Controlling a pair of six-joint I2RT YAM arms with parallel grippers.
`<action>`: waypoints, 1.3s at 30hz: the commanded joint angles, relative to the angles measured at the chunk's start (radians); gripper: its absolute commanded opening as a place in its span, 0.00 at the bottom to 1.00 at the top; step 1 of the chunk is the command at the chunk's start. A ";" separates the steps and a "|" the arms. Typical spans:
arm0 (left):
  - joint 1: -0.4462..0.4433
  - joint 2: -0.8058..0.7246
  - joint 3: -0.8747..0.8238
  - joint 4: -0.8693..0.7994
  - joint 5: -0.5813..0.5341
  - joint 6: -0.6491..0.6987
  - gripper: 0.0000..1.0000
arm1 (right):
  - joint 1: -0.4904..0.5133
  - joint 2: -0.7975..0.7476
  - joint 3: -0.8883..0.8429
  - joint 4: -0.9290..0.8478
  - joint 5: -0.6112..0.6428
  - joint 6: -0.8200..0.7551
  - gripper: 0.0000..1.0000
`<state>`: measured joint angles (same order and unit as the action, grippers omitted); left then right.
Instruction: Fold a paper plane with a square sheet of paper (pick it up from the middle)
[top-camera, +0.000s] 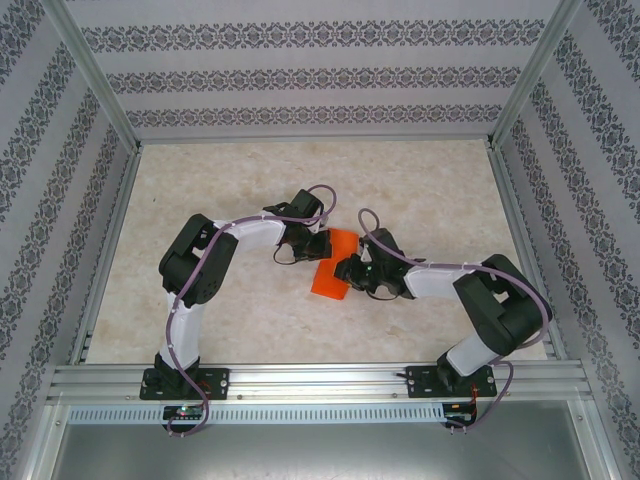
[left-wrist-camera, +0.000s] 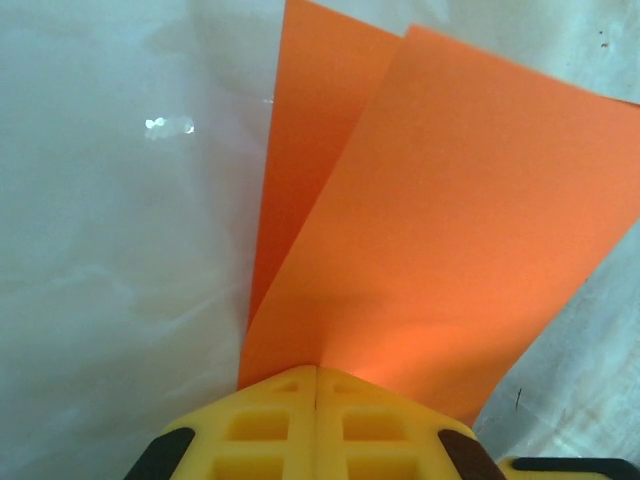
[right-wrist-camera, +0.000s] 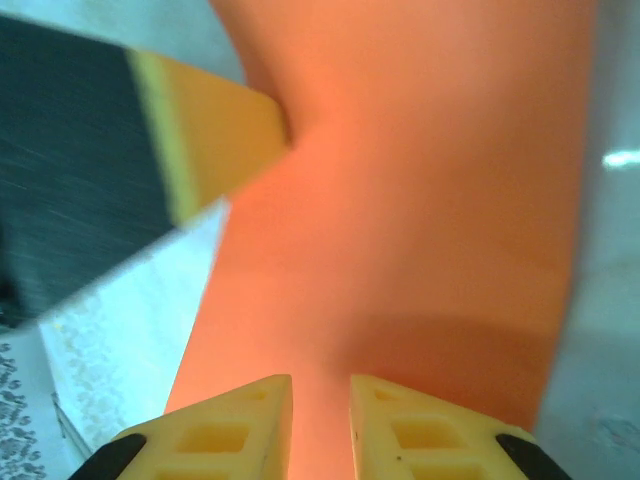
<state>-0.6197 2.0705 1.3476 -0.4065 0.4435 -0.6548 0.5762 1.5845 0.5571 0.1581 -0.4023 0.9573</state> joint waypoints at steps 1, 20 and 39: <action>-0.019 0.031 0.002 -0.058 -0.021 0.025 0.00 | 0.008 0.035 -0.039 0.012 0.013 0.011 0.22; -0.020 0.031 0.002 -0.055 -0.018 0.025 0.00 | 0.064 -0.041 -0.049 0.013 0.010 0.000 0.24; -0.022 0.032 0.004 -0.056 -0.018 0.024 0.00 | 0.078 -0.130 -0.107 0.020 0.005 0.010 0.24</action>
<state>-0.6231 2.0705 1.3491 -0.4107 0.4400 -0.6544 0.6430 1.4620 0.4789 0.1745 -0.4038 0.9676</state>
